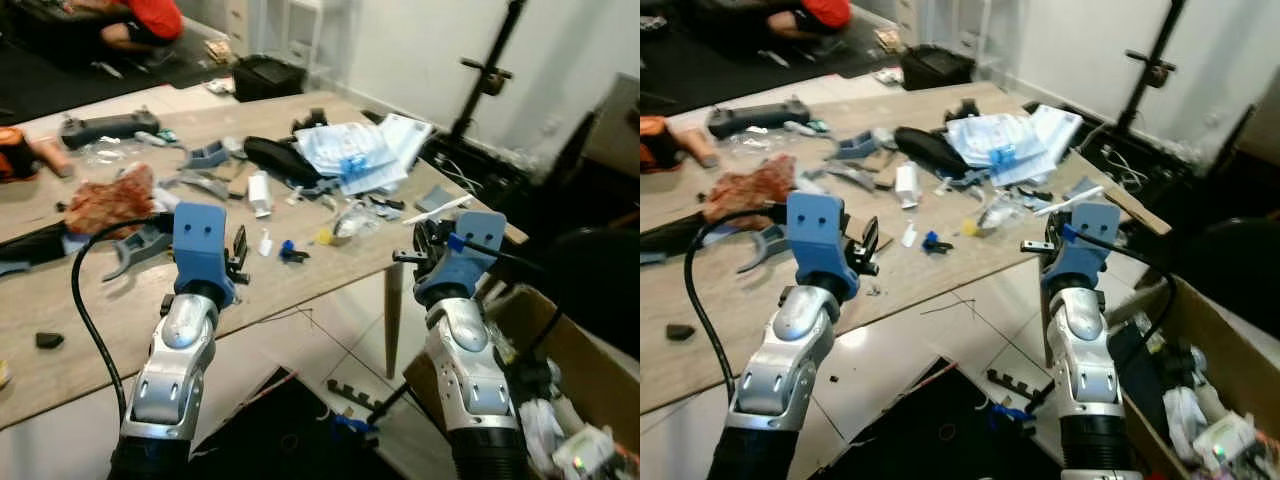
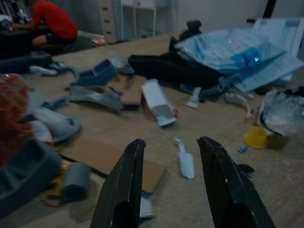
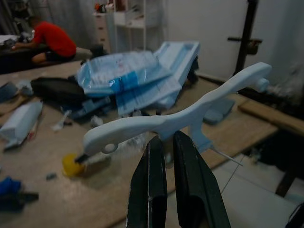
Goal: Picking trash to rubbish bin
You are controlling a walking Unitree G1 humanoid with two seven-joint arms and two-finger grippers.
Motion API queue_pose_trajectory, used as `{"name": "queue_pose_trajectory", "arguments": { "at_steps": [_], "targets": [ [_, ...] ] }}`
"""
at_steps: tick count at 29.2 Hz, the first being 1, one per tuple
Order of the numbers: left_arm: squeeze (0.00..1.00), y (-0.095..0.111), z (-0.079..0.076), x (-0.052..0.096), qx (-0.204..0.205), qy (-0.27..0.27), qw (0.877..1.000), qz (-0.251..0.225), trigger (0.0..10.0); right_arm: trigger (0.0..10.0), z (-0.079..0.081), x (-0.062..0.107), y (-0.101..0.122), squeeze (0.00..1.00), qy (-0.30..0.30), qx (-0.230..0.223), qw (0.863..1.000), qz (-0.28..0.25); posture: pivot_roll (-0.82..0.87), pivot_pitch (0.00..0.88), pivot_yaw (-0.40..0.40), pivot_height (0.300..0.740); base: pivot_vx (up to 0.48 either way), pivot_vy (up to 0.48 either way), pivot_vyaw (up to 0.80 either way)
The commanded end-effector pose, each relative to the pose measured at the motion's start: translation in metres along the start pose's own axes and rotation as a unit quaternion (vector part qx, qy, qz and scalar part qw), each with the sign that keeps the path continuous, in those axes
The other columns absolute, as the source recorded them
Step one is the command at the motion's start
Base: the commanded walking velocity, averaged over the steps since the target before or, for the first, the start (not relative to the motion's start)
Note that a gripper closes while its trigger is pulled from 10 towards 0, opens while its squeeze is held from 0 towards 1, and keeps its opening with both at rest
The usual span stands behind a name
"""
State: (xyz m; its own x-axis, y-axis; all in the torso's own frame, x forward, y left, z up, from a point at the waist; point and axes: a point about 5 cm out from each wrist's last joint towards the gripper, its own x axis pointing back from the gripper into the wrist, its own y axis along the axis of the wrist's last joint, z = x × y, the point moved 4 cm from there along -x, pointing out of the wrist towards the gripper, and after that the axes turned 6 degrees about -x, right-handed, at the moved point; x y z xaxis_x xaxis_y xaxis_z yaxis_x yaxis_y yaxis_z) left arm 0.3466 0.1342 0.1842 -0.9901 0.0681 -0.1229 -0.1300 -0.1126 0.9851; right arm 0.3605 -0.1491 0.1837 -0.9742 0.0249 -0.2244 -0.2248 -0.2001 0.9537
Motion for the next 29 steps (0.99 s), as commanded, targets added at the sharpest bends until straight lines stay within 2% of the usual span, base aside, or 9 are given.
{"name": "queue_pose_trajectory", "arguments": {
  "at_steps": [1, 15, 23, 29],
  "targets": [
    [0.00, -0.002, -0.005, 0.000, 0.003, -0.008, 1.000, 0.004, 10.0, 10.0, -0.004, 0.001, 0.001, 0.00, -0.007, 0.000, 1.000, 0.002, 0.09, 0.095, -0.037, 0.740, 0.000, 0.000, -0.80],
    [0.00, 0.003, -0.011, 0.000, 0.003, -0.018, 1.000, 0.001, 10.0, 10.0, -0.005, 0.002, -0.005, 0.00, -0.008, -0.002, 1.000, 0.015, 0.10, 0.109, -0.049, 0.740, 0.000, 0.000, -0.80],
    [0.00, 0.001, -0.013, 0.000, 0.000, -0.029, 1.000, 0.003, 10.0, 10.0, -0.011, 0.004, -0.006, 0.00, -0.020, 0.003, 1.000, 0.019, 0.10, 0.109, -0.036, 0.740, 0.000, 0.000, -0.80],
    [0.00, -0.002, -0.013, -0.002, 0.007, -0.045, 0.999, 0.014, 10.0, 10.0, -0.009, 0.006, -0.010, 0.00, -0.024, 0.002, 0.999, 0.028, 0.09, 0.112, -0.024, 0.740, 0.000, 0.000, -0.80]
  ]
}}
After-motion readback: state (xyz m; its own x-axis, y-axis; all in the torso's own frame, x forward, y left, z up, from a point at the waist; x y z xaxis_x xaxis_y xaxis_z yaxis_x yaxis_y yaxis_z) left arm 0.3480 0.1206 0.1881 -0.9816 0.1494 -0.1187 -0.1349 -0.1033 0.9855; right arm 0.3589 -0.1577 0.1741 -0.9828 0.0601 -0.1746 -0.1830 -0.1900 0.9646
